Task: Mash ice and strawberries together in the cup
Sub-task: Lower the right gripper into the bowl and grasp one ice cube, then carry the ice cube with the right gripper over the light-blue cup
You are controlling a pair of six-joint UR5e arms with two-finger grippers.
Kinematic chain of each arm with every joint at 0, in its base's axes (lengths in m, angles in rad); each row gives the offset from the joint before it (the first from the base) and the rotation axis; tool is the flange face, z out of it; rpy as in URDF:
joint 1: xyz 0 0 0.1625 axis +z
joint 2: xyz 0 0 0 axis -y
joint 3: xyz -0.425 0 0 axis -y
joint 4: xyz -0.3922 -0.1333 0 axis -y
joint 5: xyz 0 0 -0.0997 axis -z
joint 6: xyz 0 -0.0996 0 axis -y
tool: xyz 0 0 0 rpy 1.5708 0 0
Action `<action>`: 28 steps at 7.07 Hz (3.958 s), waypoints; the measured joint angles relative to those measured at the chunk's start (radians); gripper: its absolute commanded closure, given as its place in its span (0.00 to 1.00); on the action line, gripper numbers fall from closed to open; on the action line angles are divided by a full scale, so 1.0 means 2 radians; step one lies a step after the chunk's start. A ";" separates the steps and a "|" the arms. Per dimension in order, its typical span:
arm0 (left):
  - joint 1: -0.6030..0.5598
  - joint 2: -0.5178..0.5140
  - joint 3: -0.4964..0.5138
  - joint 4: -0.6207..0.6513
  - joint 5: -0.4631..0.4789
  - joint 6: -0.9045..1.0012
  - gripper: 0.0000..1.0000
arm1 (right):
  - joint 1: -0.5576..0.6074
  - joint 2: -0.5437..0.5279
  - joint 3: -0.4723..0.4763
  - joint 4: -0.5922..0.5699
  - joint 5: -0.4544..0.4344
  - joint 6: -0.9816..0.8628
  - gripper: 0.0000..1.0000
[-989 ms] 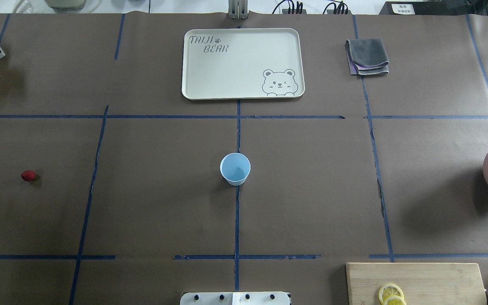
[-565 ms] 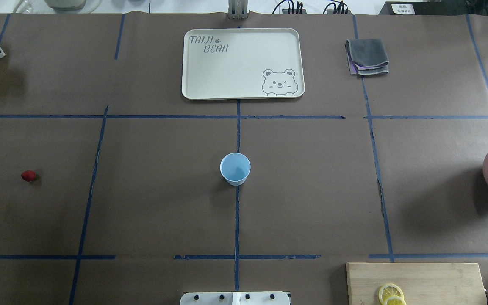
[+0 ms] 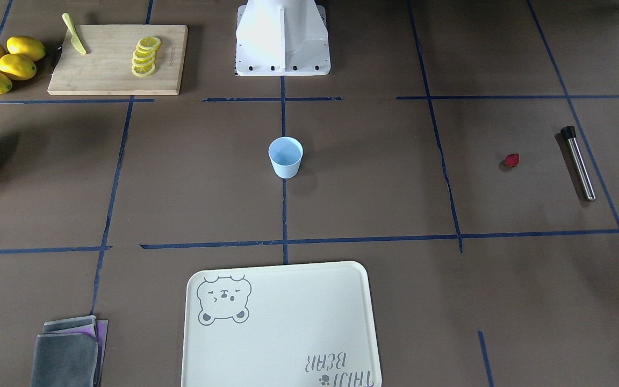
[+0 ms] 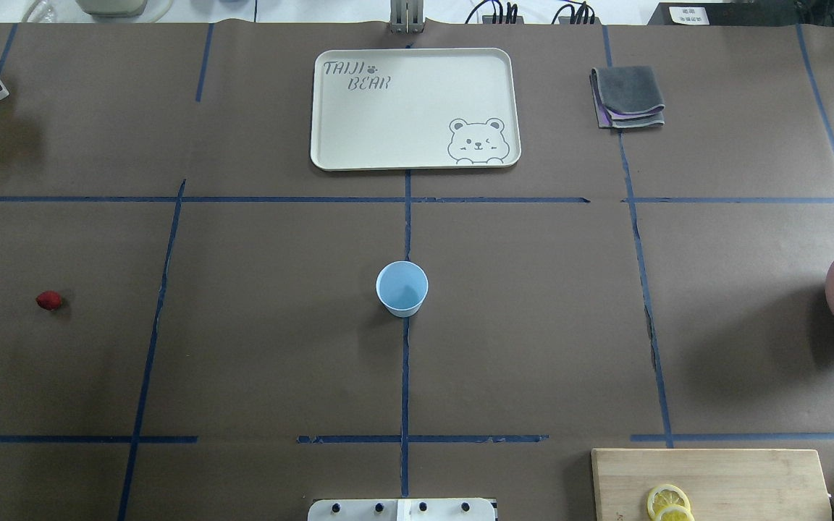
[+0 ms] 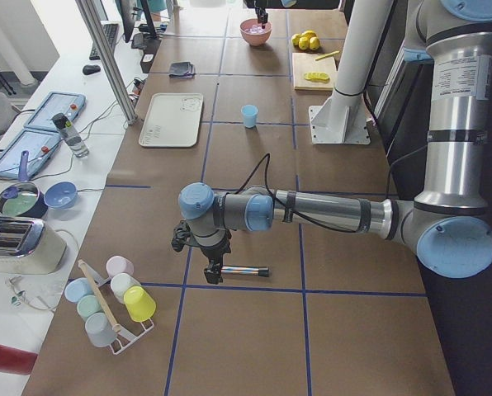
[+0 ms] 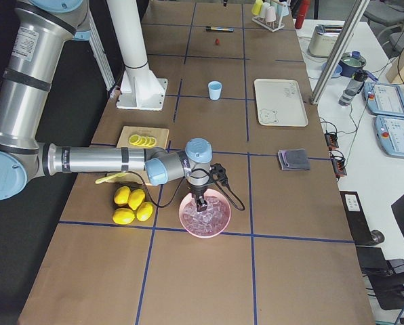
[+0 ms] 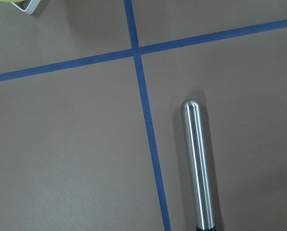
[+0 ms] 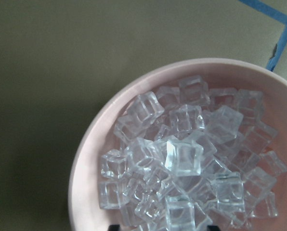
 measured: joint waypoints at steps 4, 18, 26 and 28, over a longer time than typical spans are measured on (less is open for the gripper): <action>0.000 0.000 0.000 0.000 -0.001 0.000 0.00 | -0.001 0.006 -0.022 0.001 -0.005 -0.043 0.37; 0.000 0.002 0.001 0.000 -0.023 -0.001 0.00 | -0.013 0.022 -0.042 0.002 -0.004 -0.047 0.81; -0.001 0.002 -0.003 0.000 -0.024 -0.001 0.00 | 0.044 0.048 0.096 -0.134 0.027 -0.032 1.00; -0.001 0.002 -0.008 0.000 -0.024 -0.001 0.00 | 0.016 0.141 0.104 -0.175 0.046 0.071 1.00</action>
